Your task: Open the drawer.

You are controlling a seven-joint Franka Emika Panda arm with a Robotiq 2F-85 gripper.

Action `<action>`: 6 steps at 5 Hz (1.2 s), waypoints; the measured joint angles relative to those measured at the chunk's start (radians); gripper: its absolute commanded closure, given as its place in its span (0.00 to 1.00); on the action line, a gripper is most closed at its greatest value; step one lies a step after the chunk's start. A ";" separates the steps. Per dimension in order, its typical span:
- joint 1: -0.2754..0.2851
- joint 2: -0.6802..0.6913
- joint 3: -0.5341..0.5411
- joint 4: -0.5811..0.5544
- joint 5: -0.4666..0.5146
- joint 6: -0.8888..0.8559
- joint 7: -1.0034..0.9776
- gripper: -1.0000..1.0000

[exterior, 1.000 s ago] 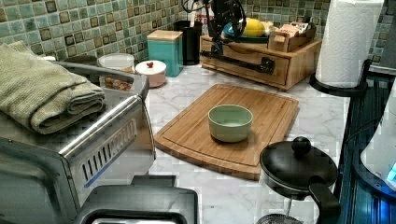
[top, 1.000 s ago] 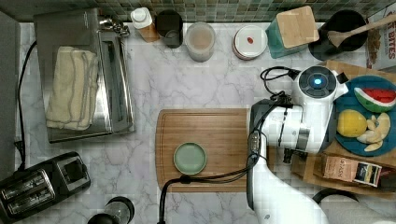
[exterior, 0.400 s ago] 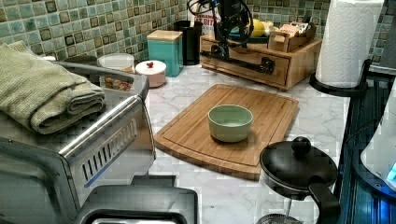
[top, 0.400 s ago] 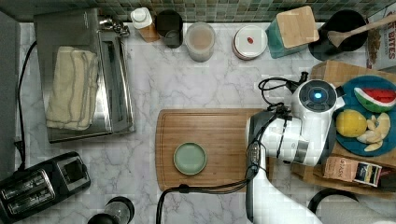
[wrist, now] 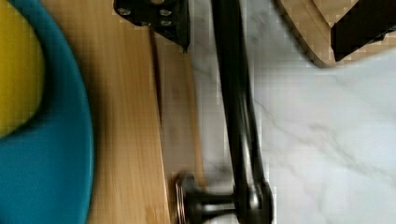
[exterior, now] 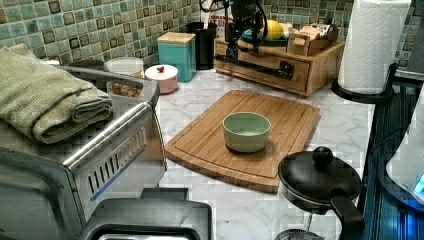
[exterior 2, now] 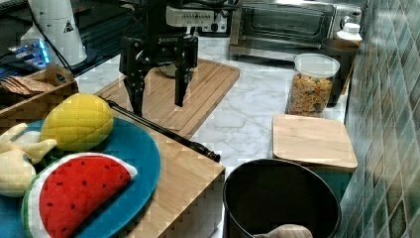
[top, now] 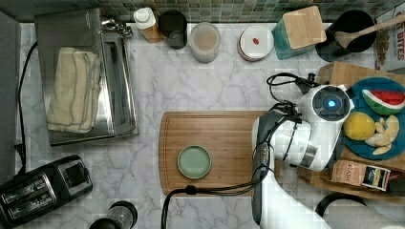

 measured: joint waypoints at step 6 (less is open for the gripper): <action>-0.032 0.166 0.038 0.000 0.038 0.251 -0.002 0.00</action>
